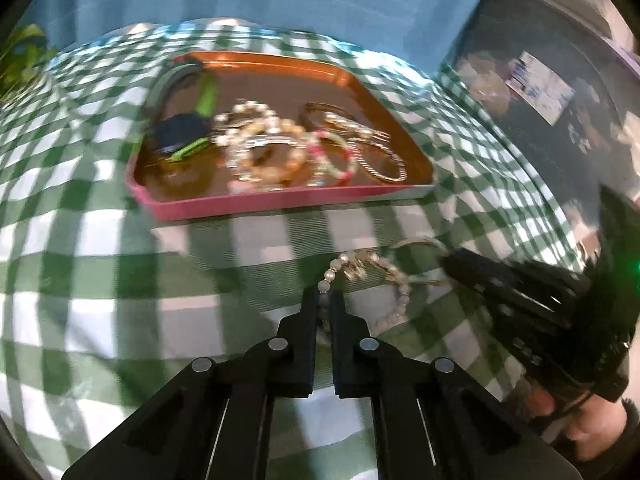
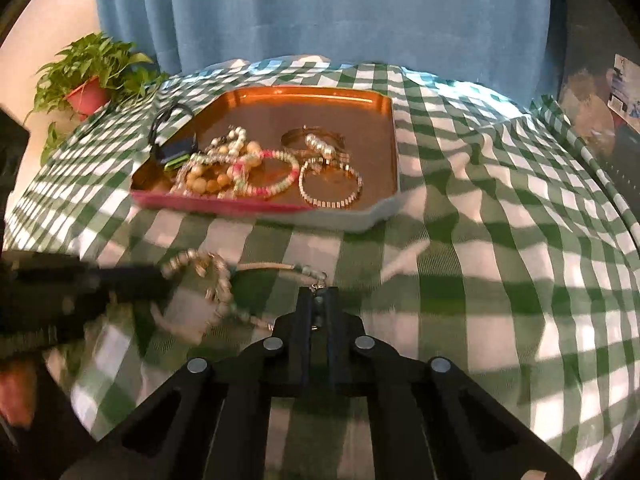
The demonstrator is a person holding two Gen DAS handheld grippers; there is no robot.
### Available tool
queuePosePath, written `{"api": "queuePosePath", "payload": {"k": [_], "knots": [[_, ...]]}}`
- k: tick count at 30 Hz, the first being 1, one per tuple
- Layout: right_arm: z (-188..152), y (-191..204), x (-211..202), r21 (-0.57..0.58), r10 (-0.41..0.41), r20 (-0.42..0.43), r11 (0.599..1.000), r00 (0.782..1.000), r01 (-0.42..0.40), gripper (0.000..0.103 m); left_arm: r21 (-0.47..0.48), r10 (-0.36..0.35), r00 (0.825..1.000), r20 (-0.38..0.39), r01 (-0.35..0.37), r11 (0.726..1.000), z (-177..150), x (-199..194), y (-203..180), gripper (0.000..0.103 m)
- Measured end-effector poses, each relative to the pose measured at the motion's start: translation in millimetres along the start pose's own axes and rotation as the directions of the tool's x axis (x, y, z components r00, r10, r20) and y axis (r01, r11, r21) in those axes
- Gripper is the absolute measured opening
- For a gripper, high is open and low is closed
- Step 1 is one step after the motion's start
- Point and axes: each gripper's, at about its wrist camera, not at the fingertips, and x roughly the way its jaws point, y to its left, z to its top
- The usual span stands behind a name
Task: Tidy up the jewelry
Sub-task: 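Grasp the pearl bracelet with the left gripper while the right grasps the green-bead bracelet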
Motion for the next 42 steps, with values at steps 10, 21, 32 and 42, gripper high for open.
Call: {"api": "queuePosePath", "payload": {"k": [10, 21, 32, 42], "knots": [[-25, -7, -21, 0.059, 0.12, 0.009, 0.991, 0.993, -0.121, 0.013, 0.005, 0.046, 0.998, 0.031, -0.046, 0.999, -7, -5, 1, 0.01], [-19, 11, -12, -0.078, 0.026, 0.037, 0.997, 0.999, -0.023, 0.011, 0.061, 0.073, 0.995, 0.073, -0.077, 0.995, -7, -1, -7, 0.006], [-16, 4, -36, 0.058, 0.078, 0.107, 0.995, 0.991, -0.084, 0.01, -0.057, -0.041, 0.996, 0.082, 0.046, 0.997, -16, -22, -5, 0.006], [-1, 10, -68, 0.098, 0.114, 0.172, 0.986, 0.979, -0.132, 0.0, -0.122, -0.059, 0.988, 0.143, 0.077, 0.99, -15, -59, -3, 0.006]]}}
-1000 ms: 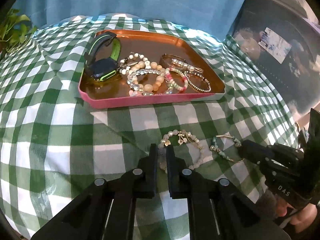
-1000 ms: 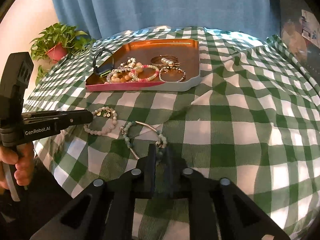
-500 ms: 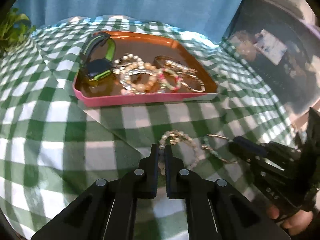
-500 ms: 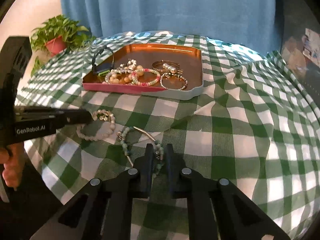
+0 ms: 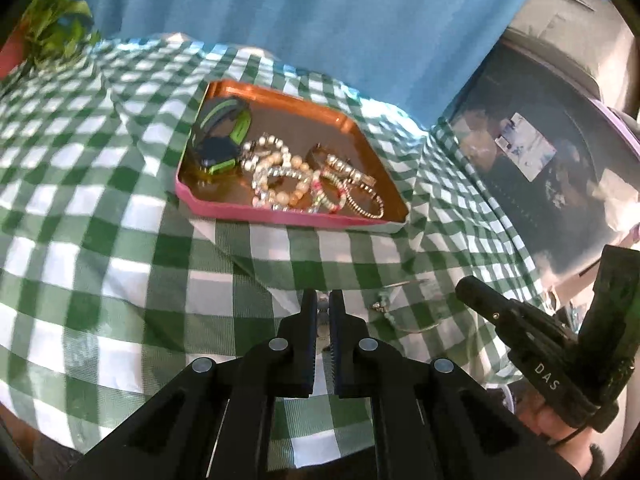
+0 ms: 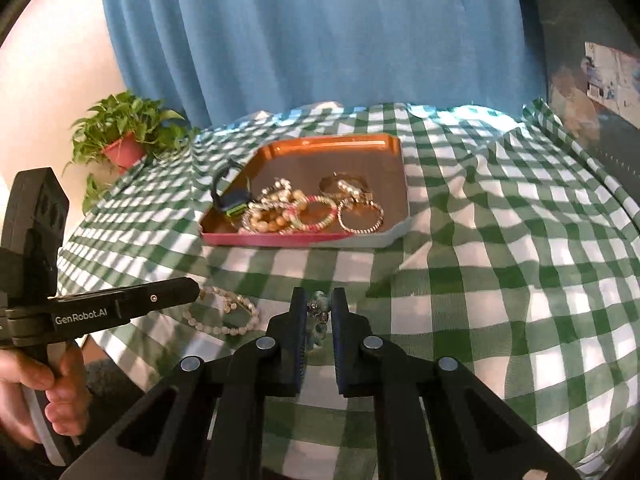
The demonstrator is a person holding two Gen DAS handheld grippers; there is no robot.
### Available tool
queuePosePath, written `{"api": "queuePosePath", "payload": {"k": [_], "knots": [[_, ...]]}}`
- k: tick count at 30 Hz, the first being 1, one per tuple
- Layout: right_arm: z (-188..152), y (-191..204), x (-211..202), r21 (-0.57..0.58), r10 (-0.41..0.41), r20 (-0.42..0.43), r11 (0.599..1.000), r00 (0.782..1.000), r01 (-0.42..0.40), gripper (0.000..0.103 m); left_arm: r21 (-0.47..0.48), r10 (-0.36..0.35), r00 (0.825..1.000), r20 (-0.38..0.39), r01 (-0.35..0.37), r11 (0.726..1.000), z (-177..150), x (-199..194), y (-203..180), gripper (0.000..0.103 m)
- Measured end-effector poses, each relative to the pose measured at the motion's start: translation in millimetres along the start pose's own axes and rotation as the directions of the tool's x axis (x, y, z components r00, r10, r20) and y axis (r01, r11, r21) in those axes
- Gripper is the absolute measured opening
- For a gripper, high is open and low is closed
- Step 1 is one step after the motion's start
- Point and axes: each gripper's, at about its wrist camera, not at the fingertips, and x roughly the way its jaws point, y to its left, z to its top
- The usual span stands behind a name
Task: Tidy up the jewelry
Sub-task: 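Grasp the pearl bracelet with the left gripper while the right grasps the green-bead bracelet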
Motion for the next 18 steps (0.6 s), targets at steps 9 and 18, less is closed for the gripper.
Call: {"api": "queuePosePath", "payload": {"k": [9, 18], "knots": [[-13, 4, 18, -0.095, -0.054, -0.071, 0.994, 0.996, 0.047, 0.004, 0.035, 0.047, 0.999, -0.007, -0.047, 0.998, -3, -4, -11, 0.006], [-32, -24, 41, -0.088, -0.101, -0.11, 0.992, 0.989, 0.092, 0.03, -0.015, 0.081, 0.994, -0.078, -0.083, 0.996, -24, 18, 19, 0.006]]}}
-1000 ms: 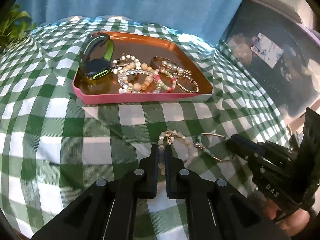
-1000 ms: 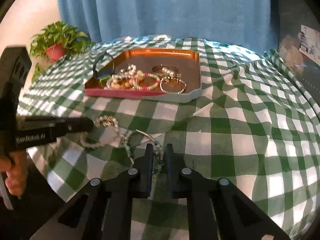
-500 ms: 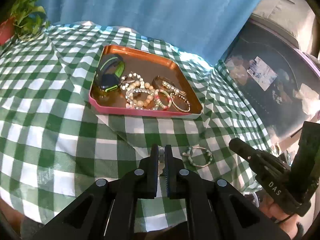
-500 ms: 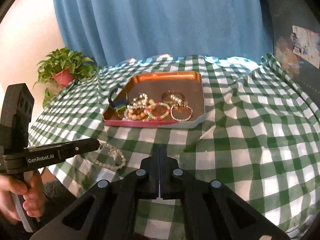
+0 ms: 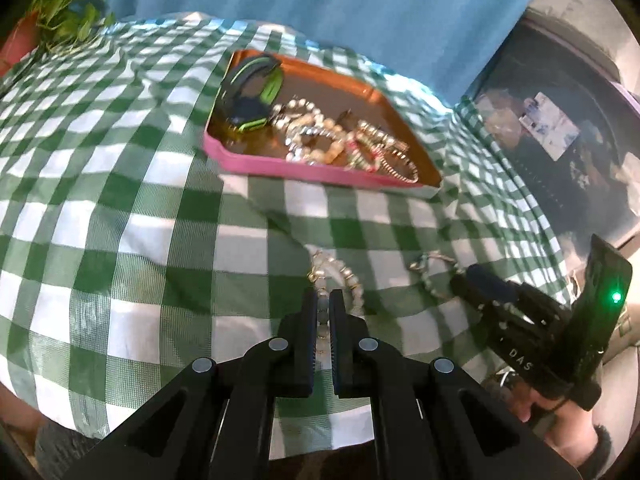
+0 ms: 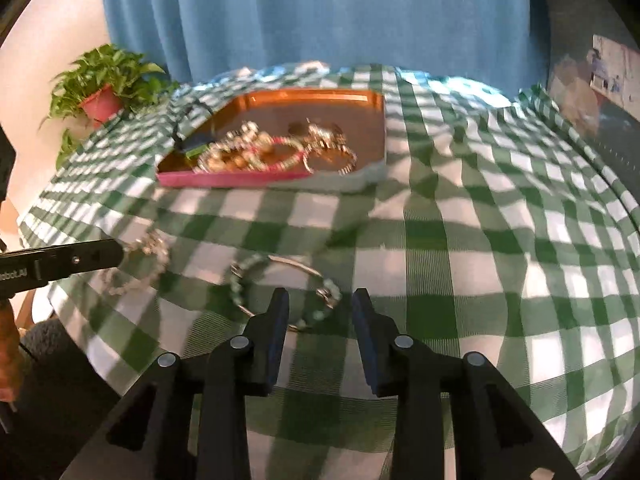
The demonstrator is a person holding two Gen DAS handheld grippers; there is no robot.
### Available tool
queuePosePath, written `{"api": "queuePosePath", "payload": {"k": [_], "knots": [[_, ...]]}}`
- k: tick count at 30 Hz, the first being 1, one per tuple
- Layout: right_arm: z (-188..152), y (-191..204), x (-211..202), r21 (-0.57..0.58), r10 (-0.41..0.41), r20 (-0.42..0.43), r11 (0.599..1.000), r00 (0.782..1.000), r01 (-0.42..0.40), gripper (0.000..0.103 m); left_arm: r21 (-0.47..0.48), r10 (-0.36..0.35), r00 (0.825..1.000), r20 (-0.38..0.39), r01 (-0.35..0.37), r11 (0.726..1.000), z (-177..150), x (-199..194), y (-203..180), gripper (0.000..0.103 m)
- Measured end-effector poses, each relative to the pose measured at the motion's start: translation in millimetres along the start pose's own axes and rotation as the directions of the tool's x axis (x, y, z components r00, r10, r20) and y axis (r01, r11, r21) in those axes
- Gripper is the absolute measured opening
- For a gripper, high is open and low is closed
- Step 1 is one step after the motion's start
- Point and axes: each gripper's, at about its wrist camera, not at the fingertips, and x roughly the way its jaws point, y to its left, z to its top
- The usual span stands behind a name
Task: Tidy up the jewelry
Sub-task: 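Grasp the pearl bracelet with the left gripper while the right grasps the green-bead bracelet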
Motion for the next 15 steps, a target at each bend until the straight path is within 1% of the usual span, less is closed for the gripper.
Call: {"api": "queuePosePath", "payload": {"k": [1, 2, 3, 4, 6, 8, 9, 14, 15], "knots": [[1, 2, 1, -0.017, -0.013, -0.001, 1.0, 1.0, 0.013, 0.029, 0.002, 0.002, 1.0, -0.004, -0.002, 1.0, 0, 1, 1, 0.006], [2, 4, 2, -0.043, -0.036, -0.006, 0.998, 0.999, 0.035, 0.023, 0.006, 0.003, 1.0, -0.012, -0.003, 1.0, -1, 4, 1, 0.006], [4, 5, 3, -0.055, -0.024, -0.014, 0.998, 1.0, 0.024, 0.017, 0.009, 0.005, 1.0, -0.016, -0.005, 1.0, -2, 5, 0, 0.006], [6, 6, 3, -0.066, -0.029, -0.022, 0.997, 0.999, 0.027, 0.005, 0.016, 0.003, 1.0, -0.023, -0.003, 1.0, -3, 7, -1, 0.006], [8, 9, 5, -0.083, -0.046, -0.029, 0.996, 0.999, 0.043, 0.004, 0.034, 0.011, 1.0, -0.011, -0.011, 0.999, -5, 7, -4, 0.006], [8, 8, 5, -0.062, -0.052, -0.017, 0.997, 0.998, 0.051, 0.004, 0.025, 0.001, 1.0, -0.017, -0.001, 1.0, -6, 5, -3, 0.006], [7, 4, 4, -0.032, -0.05, -0.007, 0.998, 0.999, 0.05, 0.004, 0.022, 0.0, 1.0, -0.02, 0.0, 1.0, -7, 5, -3, 0.006], [5, -5, -8, 0.069, 0.011, 0.028, 0.998, 1.0, -0.013, 0.004, 0.012, -0.009, 1.0, -0.006, 0.009, 1.0, -2, -5, -3, 0.006], [6, -8, -13, 0.1, 0.036, 0.041, 0.994, 0.999, -0.04, 0.004, 0.012, -0.011, 1.0, -0.005, 0.011, 1.0, 0, -7, -4, 0.006]]}}
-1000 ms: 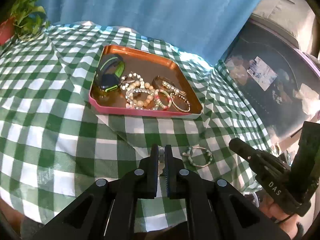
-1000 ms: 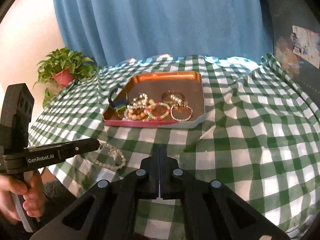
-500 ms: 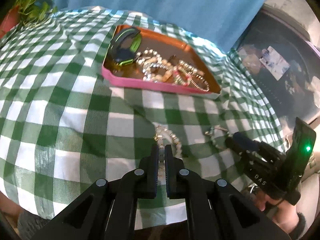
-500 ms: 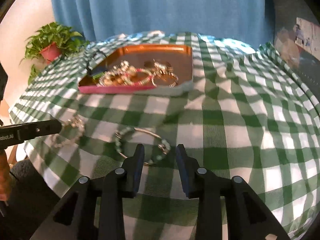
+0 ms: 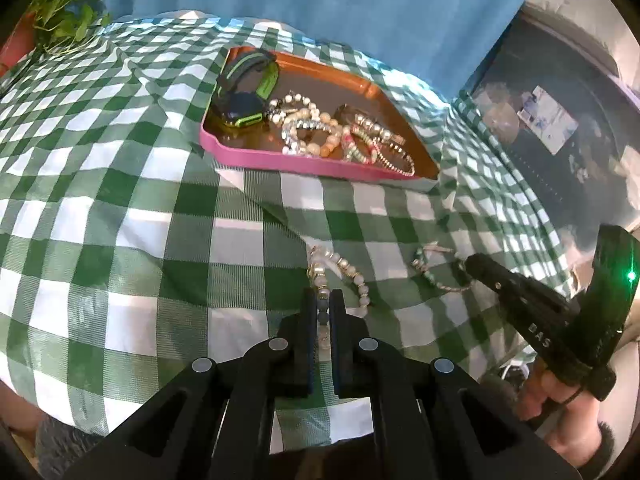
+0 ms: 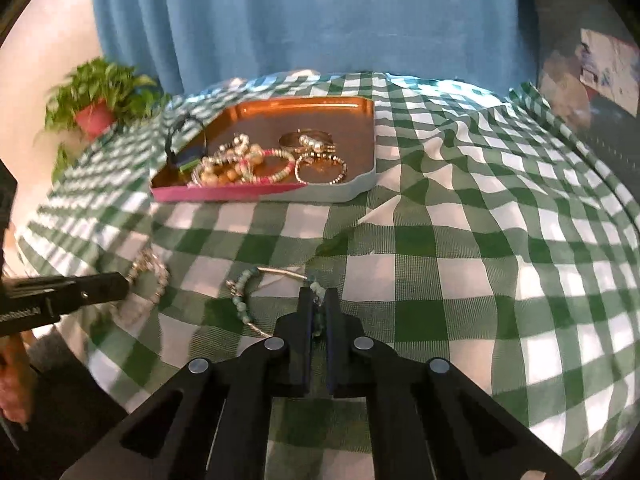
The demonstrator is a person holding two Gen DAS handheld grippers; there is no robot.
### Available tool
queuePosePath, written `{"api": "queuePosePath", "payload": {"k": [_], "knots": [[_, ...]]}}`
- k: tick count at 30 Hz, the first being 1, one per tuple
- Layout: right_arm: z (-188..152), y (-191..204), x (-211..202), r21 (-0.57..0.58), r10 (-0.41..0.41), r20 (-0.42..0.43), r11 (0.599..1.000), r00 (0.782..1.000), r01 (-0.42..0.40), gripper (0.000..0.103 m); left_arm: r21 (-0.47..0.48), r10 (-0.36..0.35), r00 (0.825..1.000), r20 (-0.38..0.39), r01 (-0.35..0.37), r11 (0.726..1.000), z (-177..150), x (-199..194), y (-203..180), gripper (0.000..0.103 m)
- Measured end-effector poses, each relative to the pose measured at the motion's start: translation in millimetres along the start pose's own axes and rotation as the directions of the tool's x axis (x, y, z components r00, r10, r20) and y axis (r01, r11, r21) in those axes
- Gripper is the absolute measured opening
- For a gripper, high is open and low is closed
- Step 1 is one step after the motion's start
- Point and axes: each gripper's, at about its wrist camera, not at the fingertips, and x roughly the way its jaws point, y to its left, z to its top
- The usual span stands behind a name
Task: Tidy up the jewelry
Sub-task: 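Carry the pearl bracelet with the left gripper while the right carries the green-bead bracelet to the tray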
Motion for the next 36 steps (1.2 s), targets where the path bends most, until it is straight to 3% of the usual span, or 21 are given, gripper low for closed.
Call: {"api": "queuePosePath", "payload": {"k": [14, 21, 25, 30, 36], "knots": [[33, 27, -55, -0.049, 0.04, 0.111, 0.998, 0.993, -0.034, 0.004, 0.068, 0.001, 0.996, 0.087, -0.007, 0.998, 29, -34, -36, 0.006], [54, 55, -82, -0.171, 0.019, 0.171, 0.985, 0.985, 0.011, 0.004, 0.112, 0.033, 0.989, 0.143, -0.049, 0.992, 53, -56, -61, 0.006], [71, 60, -97, -0.171, 0.037, 0.208, 0.985, 0.978, -0.001, 0.004, 0.14, 0.041, 0.979, 0.199, -0.07, 0.988, 66, -73, -76, 0.006], [90, 62, -109, -0.174, 0.071, 0.254, 0.984, 0.964, -0.026, 0.004, 0.206, 0.055, 0.953, 0.298, -0.12, 0.971, 84, -98, -99, 0.006], [113, 62, -105, -0.192, 0.086, 0.276, 0.981, 0.957, -0.033, 0.004, 0.246, -0.015, 0.936, 0.351, -0.076, 0.966, 115, -114, -106, 0.006]]}}
